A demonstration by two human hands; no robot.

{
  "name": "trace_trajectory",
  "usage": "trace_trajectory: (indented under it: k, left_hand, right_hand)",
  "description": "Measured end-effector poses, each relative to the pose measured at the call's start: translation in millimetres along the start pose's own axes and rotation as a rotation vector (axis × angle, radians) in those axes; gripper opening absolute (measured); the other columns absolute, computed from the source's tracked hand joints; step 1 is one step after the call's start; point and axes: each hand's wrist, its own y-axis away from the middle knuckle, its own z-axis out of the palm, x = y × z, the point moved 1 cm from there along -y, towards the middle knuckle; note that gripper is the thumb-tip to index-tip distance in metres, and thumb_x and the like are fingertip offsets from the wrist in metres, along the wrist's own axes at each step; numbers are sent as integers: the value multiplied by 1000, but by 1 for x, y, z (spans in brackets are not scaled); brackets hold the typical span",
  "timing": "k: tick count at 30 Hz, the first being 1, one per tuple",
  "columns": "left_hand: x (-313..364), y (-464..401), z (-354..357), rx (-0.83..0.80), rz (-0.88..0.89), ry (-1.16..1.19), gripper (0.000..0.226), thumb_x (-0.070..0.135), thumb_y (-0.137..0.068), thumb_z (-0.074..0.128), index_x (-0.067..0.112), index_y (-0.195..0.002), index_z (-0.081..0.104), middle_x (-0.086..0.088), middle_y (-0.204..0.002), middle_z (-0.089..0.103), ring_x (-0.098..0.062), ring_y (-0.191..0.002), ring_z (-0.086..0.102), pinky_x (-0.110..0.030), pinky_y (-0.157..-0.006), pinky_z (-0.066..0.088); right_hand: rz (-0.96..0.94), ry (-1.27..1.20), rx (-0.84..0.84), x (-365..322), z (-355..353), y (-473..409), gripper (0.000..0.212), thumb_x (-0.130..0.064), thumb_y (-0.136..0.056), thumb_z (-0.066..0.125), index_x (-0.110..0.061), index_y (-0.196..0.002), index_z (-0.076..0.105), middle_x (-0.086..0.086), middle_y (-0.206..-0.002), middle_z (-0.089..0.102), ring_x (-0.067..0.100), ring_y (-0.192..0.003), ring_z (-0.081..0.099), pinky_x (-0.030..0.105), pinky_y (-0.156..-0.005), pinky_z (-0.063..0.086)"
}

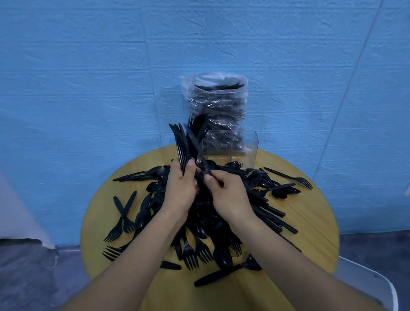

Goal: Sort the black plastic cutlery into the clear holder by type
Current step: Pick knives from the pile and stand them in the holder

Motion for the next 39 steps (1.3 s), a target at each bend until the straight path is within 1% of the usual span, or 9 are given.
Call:
trace_trajectory:
  k: [4,7,13,18,22,25,30,35,39]
  left_hand:
    - [-1,5,3,-40,-7,1,15,17,-101,38,8,-107,47,0,-78,52,-1,-60,51,-11,-50,41]
    - [2,7,2,-55,-4,17,15,16,-102,35,7,-107,46,1,-74,50,4,-50,50,-9,-46,40]
    - [-4,7,1,-28,0,-20,15,20,-102,35,9,-98,45,-2,-70,43,-8,-58,41,-15,-49,39]
    - [-5,6,2,-27,-18,9,15,18,-103,34,8,-101,45,1,-69,46,-8,-58,42,-16,-47,38]
    - [-3,6,3,5,-23,47,15,17,-103,33,9,-101,46,3,-69,44,-4,-57,41,-18,-49,37]
    - [-2,6,0,30,-16,80,16,15,-103,32,12,-95,46,1,-71,41,-6,-59,39,-18,-48,37]
    - [-7,13,7,-69,10,-2,23,18,-102,35,2,-111,49,-6,-86,52,-9,-72,51,-15,-58,47]
    - [-7,12,7,-91,-7,-37,23,22,-102,36,13,-110,55,-4,-104,58,-6,-92,56,-16,-78,45]
    - [-10,9,6,-106,-67,-27,19,21,-101,39,20,-97,58,-9,-108,59,-16,-102,56,-30,-93,46]
  right_hand:
    - [-43,76,-24,0,7,1,27,-15,-99,45,-6,-93,69,9,-84,69,20,-76,61,28,-69,48]
    - [-65,68,-24,2,6,0,29,-14,-100,44,-4,-89,69,6,-78,67,11,-68,57,19,-62,45]
    - [-62,-33,20,5,7,1,29,-14,-99,45,-5,-86,69,4,-78,66,5,-65,57,18,-63,45]
    - [-102,-14,-45,2,3,2,27,-12,-99,44,-3,-85,66,-6,-64,56,-5,-51,49,10,-53,36]
    - [-154,-42,-7,2,-2,6,26,-12,-100,43,-3,-93,67,-10,-64,52,-3,-52,47,11,-54,35]
    - [-126,-76,46,4,-9,8,28,-14,-100,42,-4,-88,66,-8,-59,47,2,-53,39,13,-52,34]
    - [-57,-33,-44,4,-2,9,33,-15,-101,39,-9,-75,57,-3,-62,50,5,-54,42,18,-54,34]
    - [-145,159,-165,4,-3,6,26,-11,-101,37,-2,-89,58,10,-74,54,12,-59,45,23,-55,36]
    - [-167,358,-258,5,-6,2,22,-14,-102,35,-5,-112,53,5,-93,42,10,-70,44,13,-57,36]
